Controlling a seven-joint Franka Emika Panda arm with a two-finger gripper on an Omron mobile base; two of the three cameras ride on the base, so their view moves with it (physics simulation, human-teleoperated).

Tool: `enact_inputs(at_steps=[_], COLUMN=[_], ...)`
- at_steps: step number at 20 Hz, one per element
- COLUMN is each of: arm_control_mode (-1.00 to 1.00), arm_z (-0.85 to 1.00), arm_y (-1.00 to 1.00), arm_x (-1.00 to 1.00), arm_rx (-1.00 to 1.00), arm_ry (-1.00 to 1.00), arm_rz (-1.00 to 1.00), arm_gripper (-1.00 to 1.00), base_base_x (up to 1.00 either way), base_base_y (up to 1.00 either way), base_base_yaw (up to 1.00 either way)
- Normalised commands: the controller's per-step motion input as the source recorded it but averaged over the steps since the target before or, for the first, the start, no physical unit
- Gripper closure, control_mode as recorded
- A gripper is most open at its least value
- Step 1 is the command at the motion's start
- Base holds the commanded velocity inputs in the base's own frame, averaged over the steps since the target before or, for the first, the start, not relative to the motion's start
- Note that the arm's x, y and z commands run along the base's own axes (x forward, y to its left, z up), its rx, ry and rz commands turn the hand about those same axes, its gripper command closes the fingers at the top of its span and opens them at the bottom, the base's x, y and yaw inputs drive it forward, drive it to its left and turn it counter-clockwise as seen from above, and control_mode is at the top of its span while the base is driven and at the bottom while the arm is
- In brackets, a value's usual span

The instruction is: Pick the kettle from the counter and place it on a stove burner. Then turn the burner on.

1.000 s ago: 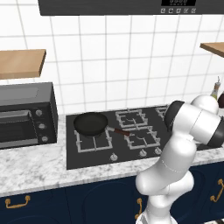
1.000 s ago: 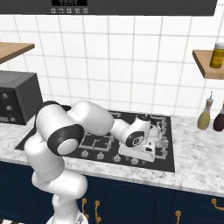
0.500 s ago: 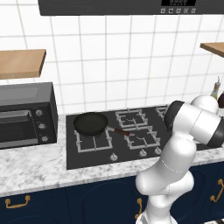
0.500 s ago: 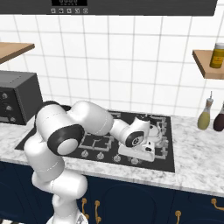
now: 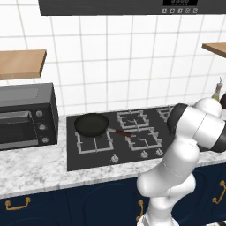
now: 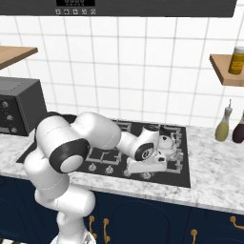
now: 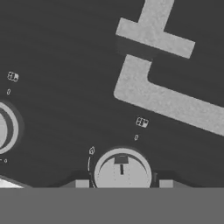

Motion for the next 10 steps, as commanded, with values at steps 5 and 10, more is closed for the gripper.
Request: enact_inputs(at_steps=[5, 10], arm_control_mode=[-1.0, -1.0], arm_z=[0.0, 0.0], arm_y=[0.0, 0.0], arm_x=[-0.3, -0.32], arm_rx=[-0.11, -0.09], arm_ry=[-0.08, -0.12], arm_rz=[0.47, 0.46], arm_gripper=[1.0, 1.0], base_base_x=[0.0, 0.0], base_base_y=[0.0, 0.0], base_base_yaw=[0.0, 0.0])
